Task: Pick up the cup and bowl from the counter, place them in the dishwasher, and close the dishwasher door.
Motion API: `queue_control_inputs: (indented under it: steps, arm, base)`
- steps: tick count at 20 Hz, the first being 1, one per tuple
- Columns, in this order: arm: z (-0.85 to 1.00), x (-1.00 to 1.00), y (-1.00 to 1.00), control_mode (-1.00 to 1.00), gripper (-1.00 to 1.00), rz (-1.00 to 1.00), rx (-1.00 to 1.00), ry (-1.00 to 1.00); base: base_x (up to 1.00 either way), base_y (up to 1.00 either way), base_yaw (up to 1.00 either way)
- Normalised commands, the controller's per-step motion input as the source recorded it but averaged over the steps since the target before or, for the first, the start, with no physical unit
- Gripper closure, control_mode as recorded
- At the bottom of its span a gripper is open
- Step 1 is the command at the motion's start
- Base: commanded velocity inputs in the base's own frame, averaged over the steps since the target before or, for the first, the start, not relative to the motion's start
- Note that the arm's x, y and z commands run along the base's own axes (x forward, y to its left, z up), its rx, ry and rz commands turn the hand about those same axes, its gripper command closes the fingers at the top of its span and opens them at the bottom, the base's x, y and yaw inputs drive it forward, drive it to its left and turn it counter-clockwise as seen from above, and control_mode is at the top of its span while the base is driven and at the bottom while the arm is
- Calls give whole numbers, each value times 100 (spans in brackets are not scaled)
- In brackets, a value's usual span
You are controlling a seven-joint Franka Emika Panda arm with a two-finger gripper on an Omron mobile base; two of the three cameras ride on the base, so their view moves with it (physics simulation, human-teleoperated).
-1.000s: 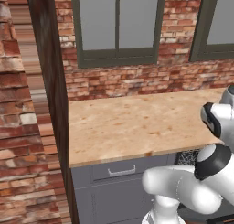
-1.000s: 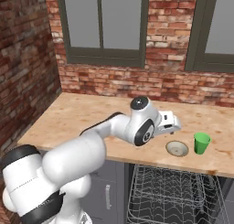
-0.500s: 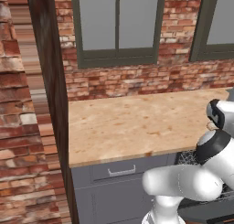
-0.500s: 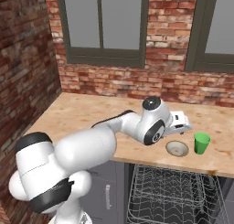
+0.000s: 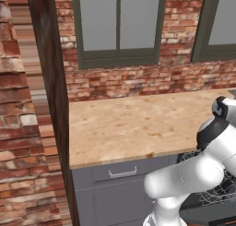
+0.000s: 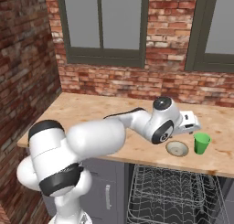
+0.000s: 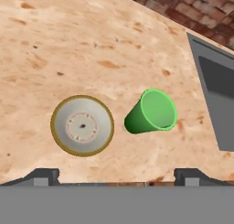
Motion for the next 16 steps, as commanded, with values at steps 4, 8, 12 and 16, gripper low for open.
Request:
queue_control_inputs:
  steps: [4, 8, 12, 16]
  arm:
    - [-3, 23, -28, -100, -100, 0, 0, 0]
    - [-15, 30, -22, -100, -100, 0, 0, 0]
    - [-20, 26, -18, -100, -100, 0, 0, 0]
    - [-19, 23, -18, -100, -100, 0, 0, 0]
  base:
    - [0, 0, 0]
    - [0, 0, 0]
    - [0, 0, 0]
    - [0, 0, 0]
